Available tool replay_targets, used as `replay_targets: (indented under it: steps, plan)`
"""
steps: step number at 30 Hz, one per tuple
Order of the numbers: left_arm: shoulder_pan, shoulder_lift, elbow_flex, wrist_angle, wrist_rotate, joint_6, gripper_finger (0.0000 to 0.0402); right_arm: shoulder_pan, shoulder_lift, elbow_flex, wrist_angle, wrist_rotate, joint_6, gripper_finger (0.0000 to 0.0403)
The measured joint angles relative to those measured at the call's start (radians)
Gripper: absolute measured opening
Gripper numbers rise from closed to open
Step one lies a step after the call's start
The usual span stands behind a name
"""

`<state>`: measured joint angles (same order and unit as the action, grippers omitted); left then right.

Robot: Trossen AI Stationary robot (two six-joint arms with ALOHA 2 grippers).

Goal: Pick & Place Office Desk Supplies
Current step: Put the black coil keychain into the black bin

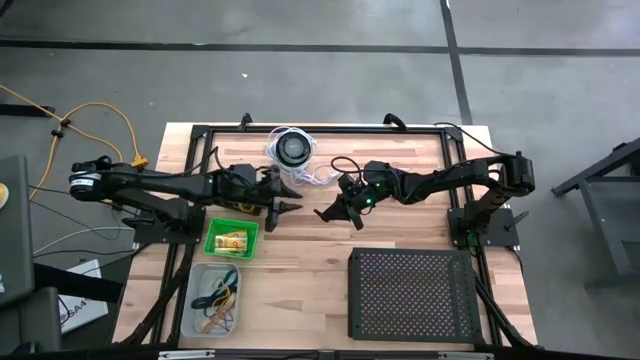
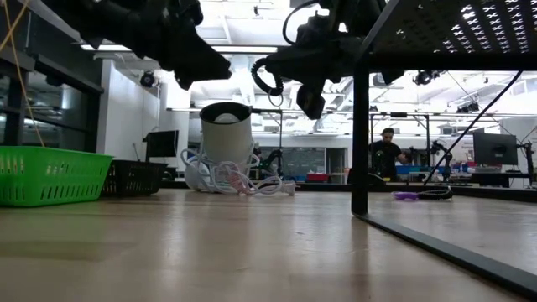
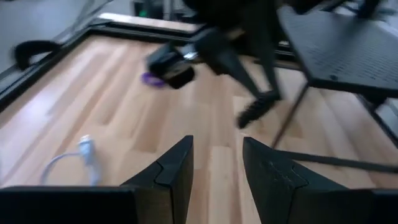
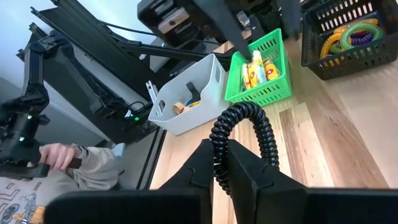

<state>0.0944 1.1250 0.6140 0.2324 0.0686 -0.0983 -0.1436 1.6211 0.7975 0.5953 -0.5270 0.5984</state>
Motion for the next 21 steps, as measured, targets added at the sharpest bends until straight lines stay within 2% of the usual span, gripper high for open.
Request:
replay_targets:
  steps: [5, 21]
  plan:
    - [0.0, 0.059, 0.001, 0.075, 0.069, 0.064, 0.0133, 0.0, 0.0, 0.0, 0.002, -0.003, 0.005, 0.002]
    - [-0.008, 0.212, 0.0, 0.309, 0.098, 0.114, 0.0133, 0.0, 0.0, 0.0, 0.014, 0.03, 0.008, 0.002]
